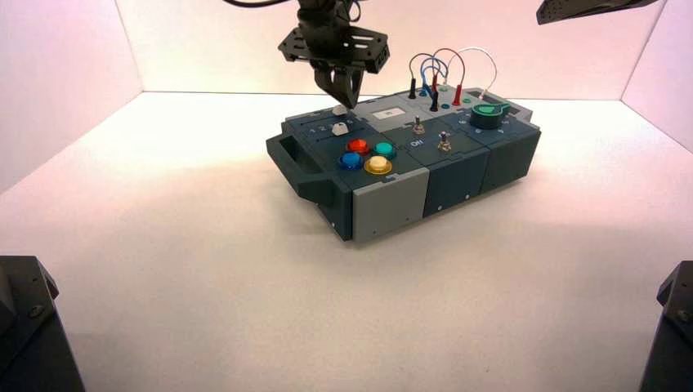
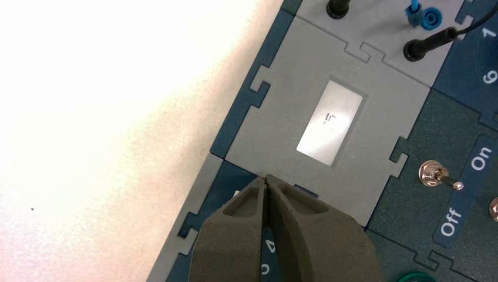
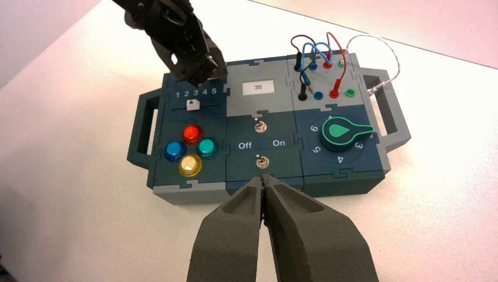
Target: Move the top slider to position 3.
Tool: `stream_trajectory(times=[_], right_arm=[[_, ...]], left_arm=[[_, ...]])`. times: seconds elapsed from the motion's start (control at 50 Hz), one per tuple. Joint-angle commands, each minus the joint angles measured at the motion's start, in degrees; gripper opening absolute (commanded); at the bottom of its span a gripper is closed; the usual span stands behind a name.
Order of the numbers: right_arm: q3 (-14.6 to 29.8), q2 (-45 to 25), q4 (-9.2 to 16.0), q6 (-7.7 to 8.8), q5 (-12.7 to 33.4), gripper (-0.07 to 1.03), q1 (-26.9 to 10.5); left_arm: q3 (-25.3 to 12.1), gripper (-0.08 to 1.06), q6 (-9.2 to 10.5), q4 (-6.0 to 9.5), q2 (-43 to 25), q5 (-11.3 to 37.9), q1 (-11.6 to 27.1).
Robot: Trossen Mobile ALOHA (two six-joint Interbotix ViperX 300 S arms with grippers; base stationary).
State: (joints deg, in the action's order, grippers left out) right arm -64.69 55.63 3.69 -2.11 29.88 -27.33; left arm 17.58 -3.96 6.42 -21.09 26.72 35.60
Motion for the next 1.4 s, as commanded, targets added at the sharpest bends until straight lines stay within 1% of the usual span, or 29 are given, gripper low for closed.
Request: stream_trajectory(times=[0.02, 0.34, 0.46, 0.68, 0.78, 1.1, 1.4], right_arm=[[1.4, -0.3, 0.0, 0.0, -0.4, -0.02, -0.3], [1.4, -0.3, 0.0, 0.0, -0.4, -0.02, -0.3], [1.4, -0.3, 0.0, 0.0, -0.4, -0.02, -0.3], [1.3, -0.3, -0.1, 0.0, -0.4, -0.02, -0.3], [1.4, -0.3, 0.0, 0.0, -0.4, -0.02, -0.3], [1.4, -0.3, -0.1, 0.0, -0.4, -0.02, -0.3], [1.3, -0.3, -0.1, 0.0, -0.4, -0.02, -0.3]], left_arm=[[-1.3, -0.03, -0.44, -0.18, 0.8, -0.2, 0.2], [-1.8, -0.03, -0.62, -0.26, 0.7, -0.1, 0.2], [-3.1, -0.03, -0.88, -0.26, 0.6, 0.4, 0.2], [-4.3, -0.03, -1.93, -0.26, 0.4, 0.9, 0.2], [-4.4, -0.03, -2.11, -0.18, 0.3, 1.1, 0.1], [-4.5, -0.03, -2.99, -0.62, -0.1, 1.1, -0.4], [-4.2, -0.03, -3.16, -0.7, -0.1, 1.6, -1.6]])
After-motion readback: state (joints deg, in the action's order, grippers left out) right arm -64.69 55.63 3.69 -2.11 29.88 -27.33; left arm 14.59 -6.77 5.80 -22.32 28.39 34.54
